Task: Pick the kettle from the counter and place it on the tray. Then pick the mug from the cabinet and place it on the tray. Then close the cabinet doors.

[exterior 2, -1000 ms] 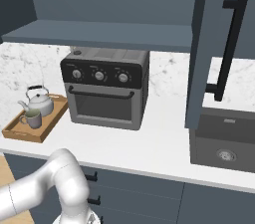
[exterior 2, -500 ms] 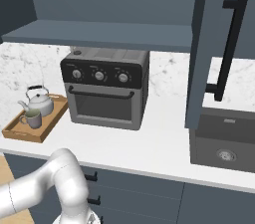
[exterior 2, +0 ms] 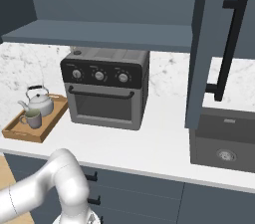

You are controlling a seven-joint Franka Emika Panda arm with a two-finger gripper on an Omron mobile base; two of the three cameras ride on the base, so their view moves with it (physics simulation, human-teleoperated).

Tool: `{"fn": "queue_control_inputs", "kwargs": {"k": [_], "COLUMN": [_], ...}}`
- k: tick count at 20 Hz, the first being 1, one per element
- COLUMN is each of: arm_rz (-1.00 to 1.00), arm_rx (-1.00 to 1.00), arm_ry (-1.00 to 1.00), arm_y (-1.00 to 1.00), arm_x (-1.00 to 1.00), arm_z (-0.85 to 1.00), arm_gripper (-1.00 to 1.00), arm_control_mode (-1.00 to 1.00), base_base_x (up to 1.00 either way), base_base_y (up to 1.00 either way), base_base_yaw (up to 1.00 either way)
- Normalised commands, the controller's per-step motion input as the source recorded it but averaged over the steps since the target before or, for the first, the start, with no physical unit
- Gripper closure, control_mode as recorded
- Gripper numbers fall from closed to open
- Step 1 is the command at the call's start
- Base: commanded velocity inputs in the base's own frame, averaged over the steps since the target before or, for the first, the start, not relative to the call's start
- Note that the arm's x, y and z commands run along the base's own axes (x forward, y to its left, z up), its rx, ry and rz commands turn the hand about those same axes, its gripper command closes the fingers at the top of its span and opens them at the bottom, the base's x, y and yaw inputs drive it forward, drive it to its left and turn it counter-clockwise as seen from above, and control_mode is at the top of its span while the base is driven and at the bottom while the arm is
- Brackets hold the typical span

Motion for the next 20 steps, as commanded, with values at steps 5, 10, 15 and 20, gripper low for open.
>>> {"fn": "queue_control_inputs", "kwargs": {"k": [5,10,15,20], "arm_rz": [-0.06,-0.06,-0.11,-0.13], "arm_rx": [0.0,0.0,0.0,0.0], "arm_ry": [-0.06,-0.08,-0.09,-0.06], "arm_y": [-0.35,-0.36,-0.49,-0.65], "arm_x": [-0.12,-0.08,-0.34,-0.38], "arm_z": [0.28,0.31,0.27,0.23], "arm_gripper": [-1.0,-1.0,-1.0,-1.0], "arm_control_mode": [-1.0,-1.0,-1.0,-1.0], "base_base_x": [0.0,0.0,0.0,0.0], "base_base_y": [0.0,0.0,0.0,0.0], "base_base_yaw": [0.0,0.0,0.0,0.0]}}
